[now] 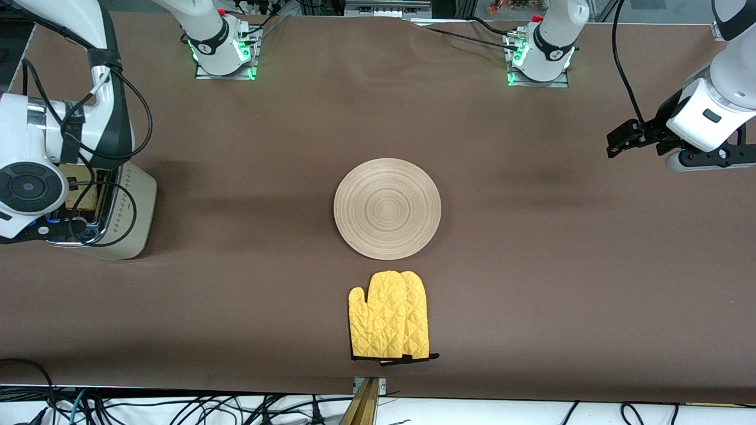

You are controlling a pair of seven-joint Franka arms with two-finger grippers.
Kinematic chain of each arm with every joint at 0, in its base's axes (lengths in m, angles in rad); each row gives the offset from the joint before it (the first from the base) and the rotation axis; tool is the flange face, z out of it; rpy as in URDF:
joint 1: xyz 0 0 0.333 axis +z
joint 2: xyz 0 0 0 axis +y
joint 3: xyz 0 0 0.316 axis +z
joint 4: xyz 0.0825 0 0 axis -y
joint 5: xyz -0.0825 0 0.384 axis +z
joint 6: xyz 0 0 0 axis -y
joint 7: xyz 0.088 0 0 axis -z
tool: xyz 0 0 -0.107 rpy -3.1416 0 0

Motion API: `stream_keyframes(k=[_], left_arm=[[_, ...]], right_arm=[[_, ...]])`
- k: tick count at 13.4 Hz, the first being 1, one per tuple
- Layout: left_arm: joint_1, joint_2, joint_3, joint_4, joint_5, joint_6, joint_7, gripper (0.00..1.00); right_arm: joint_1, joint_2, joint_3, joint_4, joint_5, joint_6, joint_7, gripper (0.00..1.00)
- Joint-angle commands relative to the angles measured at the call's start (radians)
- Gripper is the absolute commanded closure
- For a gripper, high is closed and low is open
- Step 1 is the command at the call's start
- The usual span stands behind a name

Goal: Move plate and put bread in toaster
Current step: 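Lower the bread into the toaster slot with the right gripper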

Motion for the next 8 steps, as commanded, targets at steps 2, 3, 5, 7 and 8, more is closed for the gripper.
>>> stream_keyframes(k=[2, 3, 5, 7, 8], left_arm=[[-0.008, -0.006, 0.001, 0.01, -0.001, -0.014, -0.009, 0.0], [-0.008, -0.006, 0.001, 0.012, -0.001, -0.013, -0.007, 0.0], [-0.008, -0.004, 0.002, 0.012, 0.001, -0.013, -0.007, 0.0], [-0.011, -0.004, 0.001, 0.012, 0.001, -0.013, -0.009, 0.0], [-0.01, -0.004, 0.002, 0.012, -0.001, -0.013, -0.007, 0.0]], right_arm=[[-0.009, 0.013, 0.008, 0.002, -0.004, 0.024, 0.033, 1.0], [-0.011, 0.022, 0.008, 0.002, -0.004, 0.044, 0.035, 1.0], [-0.012, 0.029, 0.008, 0.004, -0.004, 0.07, 0.035, 1.0], [-0.015, 0.039, 0.008, 0.012, -0.009, 0.074, 0.03, 1.0], [-0.015, 0.039, 0.008, 0.018, -0.009, 0.079, 0.027, 1.0]])
